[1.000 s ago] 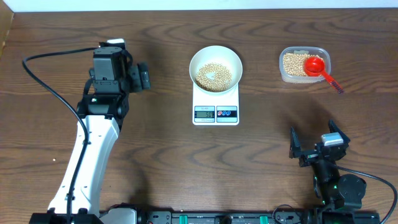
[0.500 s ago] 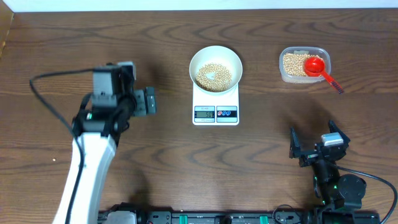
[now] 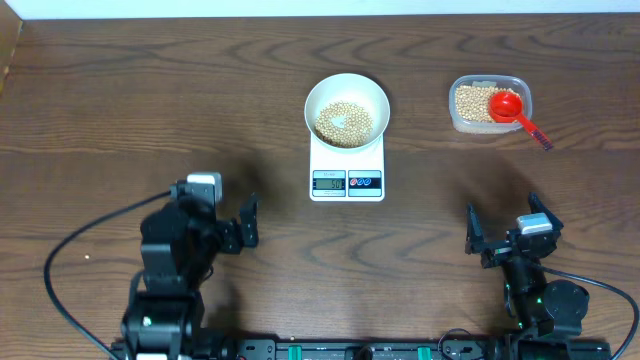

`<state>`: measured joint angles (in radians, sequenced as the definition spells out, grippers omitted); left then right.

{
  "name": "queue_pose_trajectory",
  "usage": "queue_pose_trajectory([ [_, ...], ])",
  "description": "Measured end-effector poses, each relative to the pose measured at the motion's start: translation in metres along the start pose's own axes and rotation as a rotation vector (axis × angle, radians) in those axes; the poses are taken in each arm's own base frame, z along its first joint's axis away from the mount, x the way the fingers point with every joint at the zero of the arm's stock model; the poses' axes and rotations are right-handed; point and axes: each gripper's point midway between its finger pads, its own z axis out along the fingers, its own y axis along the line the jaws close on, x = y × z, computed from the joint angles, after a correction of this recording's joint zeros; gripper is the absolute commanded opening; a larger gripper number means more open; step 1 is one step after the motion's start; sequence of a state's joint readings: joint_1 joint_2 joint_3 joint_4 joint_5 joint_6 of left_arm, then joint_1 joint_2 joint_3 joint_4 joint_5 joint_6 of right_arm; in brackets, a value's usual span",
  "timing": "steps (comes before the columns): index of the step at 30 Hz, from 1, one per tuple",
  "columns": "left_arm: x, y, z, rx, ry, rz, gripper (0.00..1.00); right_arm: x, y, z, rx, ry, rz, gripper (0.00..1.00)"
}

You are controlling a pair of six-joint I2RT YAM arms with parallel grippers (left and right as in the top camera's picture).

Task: Scoop item into bowl and weigh 50g on scale

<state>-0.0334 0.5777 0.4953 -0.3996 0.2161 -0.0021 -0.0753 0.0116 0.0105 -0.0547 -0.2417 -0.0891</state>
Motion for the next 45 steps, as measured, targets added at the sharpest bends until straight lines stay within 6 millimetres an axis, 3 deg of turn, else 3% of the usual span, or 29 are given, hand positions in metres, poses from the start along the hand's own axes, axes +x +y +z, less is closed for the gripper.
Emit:
queue_pose_trajectory([
  [6, 0.020, 0.000, 0.001, 0.016, -0.084, 0.017, 0.99, 0.000, 0.000, 0.000, 0.000, 0.000, 0.000, 0.99],
  [14, 0.028, -0.001, -0.001, 0.017, -0.195, 0.148, 0.99, 0.000, 0.000, 0.000, 0.000, 0.000, 0.000, 0.99],
  [26, 0.051, 0.011, 0.008, -0.040, -0.217, 0.213, 0.99, 0.000, 0.000, 0.000, 0.000, 0.000, 0.000, 0.99],
  [32, 0.037, 0.016, -0.001, -0.087, -0.291, 0.221, 0.99, 0.000, 0.000, 0.000, 0.000, 0.000, 0.000, 0.99],
  [45, 0.029, 0.032, -0.008, -0.186, -0.331, 0.208, 0.99, 0.000, 0.000, 0.000, 0.000, 0.000, 0.000, 0.99],
])
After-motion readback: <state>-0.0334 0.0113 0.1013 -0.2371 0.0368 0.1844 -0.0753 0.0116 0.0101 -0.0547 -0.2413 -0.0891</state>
